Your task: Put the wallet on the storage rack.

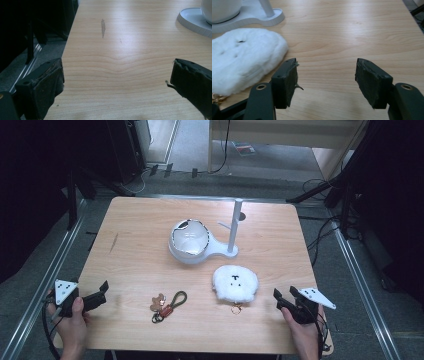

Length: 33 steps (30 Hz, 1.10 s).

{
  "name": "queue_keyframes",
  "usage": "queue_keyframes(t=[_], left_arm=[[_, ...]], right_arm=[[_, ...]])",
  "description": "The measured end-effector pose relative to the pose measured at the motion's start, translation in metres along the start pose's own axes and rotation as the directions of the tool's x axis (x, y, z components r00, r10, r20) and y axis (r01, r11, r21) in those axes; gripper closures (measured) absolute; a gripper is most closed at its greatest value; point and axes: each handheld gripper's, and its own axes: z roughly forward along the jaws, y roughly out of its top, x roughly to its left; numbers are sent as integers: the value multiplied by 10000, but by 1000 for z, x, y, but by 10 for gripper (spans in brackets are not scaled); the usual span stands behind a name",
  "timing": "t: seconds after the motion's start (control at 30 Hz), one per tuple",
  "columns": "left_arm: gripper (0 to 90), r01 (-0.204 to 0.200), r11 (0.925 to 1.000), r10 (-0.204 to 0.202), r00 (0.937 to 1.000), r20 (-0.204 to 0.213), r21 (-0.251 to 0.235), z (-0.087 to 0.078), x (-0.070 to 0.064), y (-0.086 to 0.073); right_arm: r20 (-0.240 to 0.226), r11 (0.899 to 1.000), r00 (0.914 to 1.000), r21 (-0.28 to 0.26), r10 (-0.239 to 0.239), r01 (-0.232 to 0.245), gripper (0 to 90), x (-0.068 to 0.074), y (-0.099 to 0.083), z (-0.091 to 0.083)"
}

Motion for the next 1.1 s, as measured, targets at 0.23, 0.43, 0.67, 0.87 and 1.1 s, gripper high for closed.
queue_keyframes(t=[0.23,0.43,0.67,0.87,1.1], left_arm=[[0,-7,9999,7,10000,-70,114,0,0,0],[0,187,9996,-184,9998,-113,218,1,1,1],[0,-212,9993,215,9997,-81,311,2,-2,1],[0,-476,9984,480,9988,-95,310,2,-5,1],[0,-543,9981,544,9985,-40,292,2,-6,0]], right_arm=[[-488,9993,9987,354,167,-150,368,18,8,1],[-798,9914,9933,1067,838,-751,302,33,17,10],[-1247,9814,9848,1639,1208,-997,270,44,19,29],[-1271,9724,9823,2060,1379,-1098,262,56,21,52],[-1265,9718,9853,2196,1152,-855,269,64,19,61]])
